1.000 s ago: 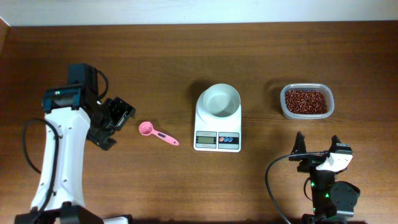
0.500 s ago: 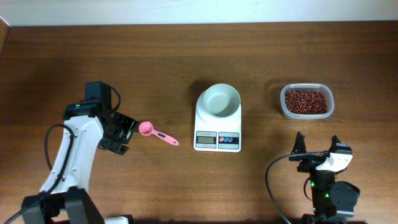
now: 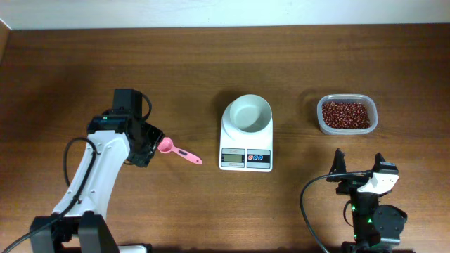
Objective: Scoop and weigh 50g on scale
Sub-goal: 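Move the left gripper over the pink scoop's cup, then lower the left gripper and grasp the pink scoop by its cup rim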
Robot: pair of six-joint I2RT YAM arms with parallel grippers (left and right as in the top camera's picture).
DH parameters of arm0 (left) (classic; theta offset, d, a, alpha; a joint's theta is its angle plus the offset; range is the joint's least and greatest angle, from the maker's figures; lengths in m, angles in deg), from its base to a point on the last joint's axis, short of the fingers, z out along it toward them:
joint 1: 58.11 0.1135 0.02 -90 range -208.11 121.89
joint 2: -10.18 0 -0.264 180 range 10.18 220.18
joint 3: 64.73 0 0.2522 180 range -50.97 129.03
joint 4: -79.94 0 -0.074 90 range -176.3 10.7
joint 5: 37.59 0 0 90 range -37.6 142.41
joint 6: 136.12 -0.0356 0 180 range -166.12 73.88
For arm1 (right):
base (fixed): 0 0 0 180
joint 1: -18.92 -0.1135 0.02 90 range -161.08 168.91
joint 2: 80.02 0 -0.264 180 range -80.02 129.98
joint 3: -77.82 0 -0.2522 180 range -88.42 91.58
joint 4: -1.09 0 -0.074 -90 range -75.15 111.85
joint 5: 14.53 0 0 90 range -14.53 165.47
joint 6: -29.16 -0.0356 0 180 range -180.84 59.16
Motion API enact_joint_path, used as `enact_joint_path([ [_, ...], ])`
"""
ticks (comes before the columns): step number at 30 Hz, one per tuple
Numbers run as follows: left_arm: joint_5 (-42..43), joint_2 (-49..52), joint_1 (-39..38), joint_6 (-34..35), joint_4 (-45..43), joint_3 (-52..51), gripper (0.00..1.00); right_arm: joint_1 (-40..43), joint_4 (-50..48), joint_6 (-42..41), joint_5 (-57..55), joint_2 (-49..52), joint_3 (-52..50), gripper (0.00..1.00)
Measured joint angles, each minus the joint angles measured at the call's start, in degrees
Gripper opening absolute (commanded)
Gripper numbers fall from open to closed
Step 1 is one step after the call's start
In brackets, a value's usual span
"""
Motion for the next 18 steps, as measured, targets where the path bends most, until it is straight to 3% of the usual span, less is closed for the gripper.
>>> enact_joint_path([
  [18, 0.2, 9.9, 0.0, 0.4, -5.7, -1.3, 0.45, 0.0, 0.0, 0.0, 0.0, 0.0, 0.0, 0.99],
])
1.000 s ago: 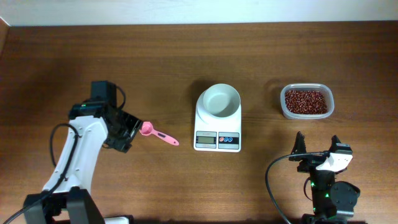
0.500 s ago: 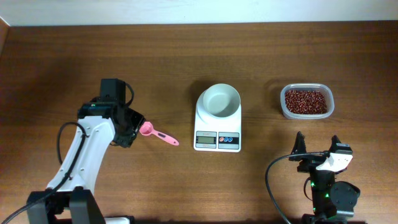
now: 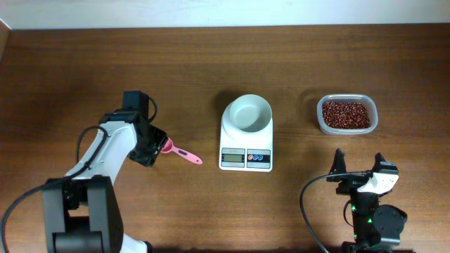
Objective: Scoop and weigh 50g on scale
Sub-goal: 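Lower the left gripper and grasp the pink scoop by its cup rim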
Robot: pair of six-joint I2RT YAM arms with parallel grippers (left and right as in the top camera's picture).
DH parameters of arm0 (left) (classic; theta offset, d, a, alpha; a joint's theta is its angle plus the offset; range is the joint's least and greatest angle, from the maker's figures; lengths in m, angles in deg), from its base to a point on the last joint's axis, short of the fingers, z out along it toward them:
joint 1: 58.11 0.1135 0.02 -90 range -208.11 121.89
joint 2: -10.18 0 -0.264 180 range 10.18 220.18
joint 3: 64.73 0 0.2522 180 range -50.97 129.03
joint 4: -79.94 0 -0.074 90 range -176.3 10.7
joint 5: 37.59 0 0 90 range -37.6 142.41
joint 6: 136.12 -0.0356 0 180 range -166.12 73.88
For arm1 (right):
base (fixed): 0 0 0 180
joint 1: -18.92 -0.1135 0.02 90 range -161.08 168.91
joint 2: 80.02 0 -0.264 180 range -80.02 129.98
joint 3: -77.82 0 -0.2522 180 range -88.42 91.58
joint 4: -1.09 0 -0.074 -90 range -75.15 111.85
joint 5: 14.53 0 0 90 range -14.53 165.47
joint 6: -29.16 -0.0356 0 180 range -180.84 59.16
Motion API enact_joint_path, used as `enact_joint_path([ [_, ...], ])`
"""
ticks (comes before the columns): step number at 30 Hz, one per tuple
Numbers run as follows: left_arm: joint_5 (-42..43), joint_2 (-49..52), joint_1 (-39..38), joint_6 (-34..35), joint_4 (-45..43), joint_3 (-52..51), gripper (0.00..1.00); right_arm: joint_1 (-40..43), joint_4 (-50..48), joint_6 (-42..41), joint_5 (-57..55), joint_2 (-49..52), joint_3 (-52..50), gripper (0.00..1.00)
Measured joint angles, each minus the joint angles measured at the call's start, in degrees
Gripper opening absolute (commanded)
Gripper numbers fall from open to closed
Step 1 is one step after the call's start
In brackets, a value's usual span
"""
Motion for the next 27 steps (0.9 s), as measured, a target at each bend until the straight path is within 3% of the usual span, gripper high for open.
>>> enact_joint_path([
  [27, 0.0, 4.0, -2.3, 0.2, -4.3, -0.1, 0.34, 0.0, 0.0, 0.0, 0.0, 0.0, 0.0, 0.99],
])
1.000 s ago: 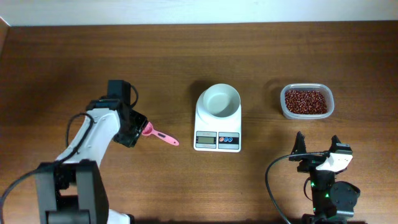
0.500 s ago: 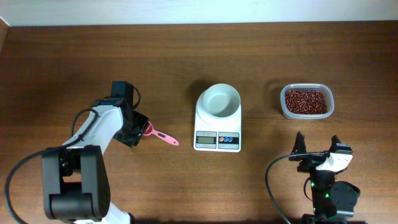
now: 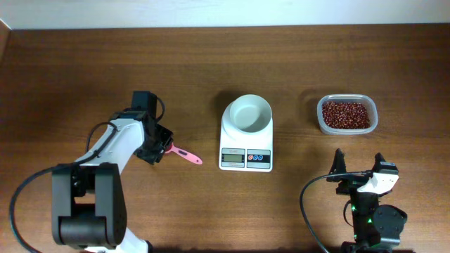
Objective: Scoop and weigh 50g on scale
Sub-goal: 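Lower the left gripper and grasp the pink scoop by its cup rim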
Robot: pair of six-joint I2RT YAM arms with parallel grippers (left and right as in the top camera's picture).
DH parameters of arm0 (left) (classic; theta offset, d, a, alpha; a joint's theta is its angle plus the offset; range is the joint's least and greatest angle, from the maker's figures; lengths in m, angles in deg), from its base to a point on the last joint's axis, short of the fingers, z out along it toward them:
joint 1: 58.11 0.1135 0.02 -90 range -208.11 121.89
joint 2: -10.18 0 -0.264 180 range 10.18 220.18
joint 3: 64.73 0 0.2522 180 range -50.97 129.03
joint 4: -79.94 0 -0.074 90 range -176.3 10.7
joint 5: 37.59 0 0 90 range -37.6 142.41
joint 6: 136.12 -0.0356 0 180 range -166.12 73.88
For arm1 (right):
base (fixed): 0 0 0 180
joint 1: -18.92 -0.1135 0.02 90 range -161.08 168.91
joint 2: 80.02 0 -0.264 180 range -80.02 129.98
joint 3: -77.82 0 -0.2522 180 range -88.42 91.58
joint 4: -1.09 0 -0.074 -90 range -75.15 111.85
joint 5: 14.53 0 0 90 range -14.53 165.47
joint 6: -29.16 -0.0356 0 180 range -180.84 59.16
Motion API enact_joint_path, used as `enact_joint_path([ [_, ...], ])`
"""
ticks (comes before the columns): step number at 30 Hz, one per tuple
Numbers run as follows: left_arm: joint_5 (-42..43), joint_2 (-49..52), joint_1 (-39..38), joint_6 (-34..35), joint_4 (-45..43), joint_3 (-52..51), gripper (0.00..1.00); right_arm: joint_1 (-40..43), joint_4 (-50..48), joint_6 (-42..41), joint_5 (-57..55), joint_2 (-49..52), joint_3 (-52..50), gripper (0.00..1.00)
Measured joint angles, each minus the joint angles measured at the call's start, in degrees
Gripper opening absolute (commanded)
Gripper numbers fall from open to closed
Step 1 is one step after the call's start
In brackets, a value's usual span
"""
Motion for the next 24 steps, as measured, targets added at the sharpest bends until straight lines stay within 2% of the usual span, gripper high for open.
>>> enact_joint_path([
  [16, -1.6, 0.1, -0.1, 0.0, 0.0, 0.0, 0.29, 0.0, 0.0, 0.0, 0.0, 0.0, 0.0, 0.99],
  [17, -1.7, 0.3, -0.1, 0.1, 0.0, 0.0, 0.27, 0.0, 0.0, 0.0, 0.0, 0.0, 0.0, 0.99],
  [18, -1.7, 0.6, -0.1, 0.5, 0.0, 0.0, 0.20, 0.0, 0.0, 0.0, 0.0, 0.0, 0.0, 0.99],
  [20, -1.4, 2.3, -0.1, 1.7, -0.4, 0.1, 0.00, 0.0, 0.0, 0.0, 0.0, 0.0, 0.0, 0.99],
  [24, -1.1, 2.3, -0.1, 2.4, -0.4, 0.3, 0.00, 0.0, 0.0, 0.0, 0.0, 0.0, 0.0, 0.99],
])
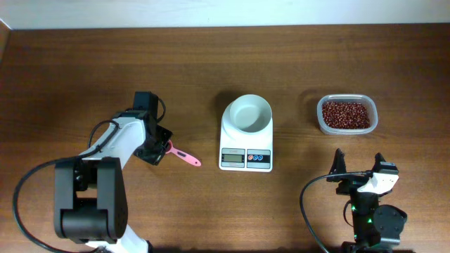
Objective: Scoop and weigh 50g on scale
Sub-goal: 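Lower the left gripper and grasp the pink scoop by its cup rim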
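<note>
The pink scoop [187, 157] lies on the table left of the scale, its handle pointing right and toward the front. My left gripper [160, 148] sits right over the scoop's bowl end and hides it; from above its jaws cannot be made out. The white scale [246, 156] carries an empty white bowl [249, 114]. A clear tub of red beans [346, 114] stands to the right of the scale. My right gripper [359, 163] rests near the front right, far from everything, its fingers spread with nothing between them.
Brown wooden table [225, 56] with a pale wall edge along the back. The left arm's base [88, 207] and the right arm's base [373, 221] with its cables stand at the front edge.
My left gripper has barely shifted and still covers the scoop's bowl. The scoop's handle sits a touch further left. The right arm is unchanged.
My left gripper was first just left of the pink scoop, with the bowl in plain sight. It then stood closer and partly covered the bowl, then over the bowl end, where it still is. Scale, bowl, beans and right arm stayed put.
</note>
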Robot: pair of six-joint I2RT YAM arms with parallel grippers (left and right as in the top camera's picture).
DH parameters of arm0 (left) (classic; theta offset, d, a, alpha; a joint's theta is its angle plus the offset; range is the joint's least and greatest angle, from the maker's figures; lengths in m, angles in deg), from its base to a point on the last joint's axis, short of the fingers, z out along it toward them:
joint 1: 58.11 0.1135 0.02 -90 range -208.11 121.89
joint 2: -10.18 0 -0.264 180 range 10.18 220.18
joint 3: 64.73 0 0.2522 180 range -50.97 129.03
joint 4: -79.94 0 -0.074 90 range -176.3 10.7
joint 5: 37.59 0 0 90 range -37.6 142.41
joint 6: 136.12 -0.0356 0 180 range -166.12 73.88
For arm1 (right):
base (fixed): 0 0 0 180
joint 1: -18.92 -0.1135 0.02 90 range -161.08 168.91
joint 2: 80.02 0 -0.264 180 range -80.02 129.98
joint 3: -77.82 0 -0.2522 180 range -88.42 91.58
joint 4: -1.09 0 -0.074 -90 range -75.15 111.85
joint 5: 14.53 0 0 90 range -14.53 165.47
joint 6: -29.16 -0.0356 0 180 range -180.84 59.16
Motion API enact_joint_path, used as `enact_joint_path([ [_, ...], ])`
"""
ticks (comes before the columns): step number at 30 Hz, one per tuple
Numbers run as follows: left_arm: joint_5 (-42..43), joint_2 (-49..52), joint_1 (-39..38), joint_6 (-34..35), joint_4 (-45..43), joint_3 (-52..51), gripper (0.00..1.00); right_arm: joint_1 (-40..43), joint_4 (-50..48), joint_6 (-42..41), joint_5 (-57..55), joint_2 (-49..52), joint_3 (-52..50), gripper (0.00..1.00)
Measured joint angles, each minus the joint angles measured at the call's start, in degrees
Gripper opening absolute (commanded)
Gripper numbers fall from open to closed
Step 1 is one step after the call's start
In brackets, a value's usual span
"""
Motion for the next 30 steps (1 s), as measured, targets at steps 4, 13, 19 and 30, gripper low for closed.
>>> enact_joint_path([
  [4, 0.0, 0.0, 0.0, 0.0, 0.0, 0.0, 0.00, 0.0, 0.0, 0.0, 0.0, 0.0, 0.0, 0.99],
  [13, 0.1, 0.0, 0.0, 0.4, 0.1, 0.0, 0.00, 0.0, 0.0, 0.0, 0.0, 0.0, 0.0, 0.99],
  [19, 1.0, -0.1, 0.0, 4.4, 2.8, 0.1, 0.00, 0.0, 0.0, -0.1, 0.0, 0.0, 0.0, 0.99],
  [30, 1.1, -17.1, 0.0, 5.3, 11.0, -0.5, 0.00, 0.0, 0.0, 0.0, 0.0, 0.0, 0.0, 0.99],
])
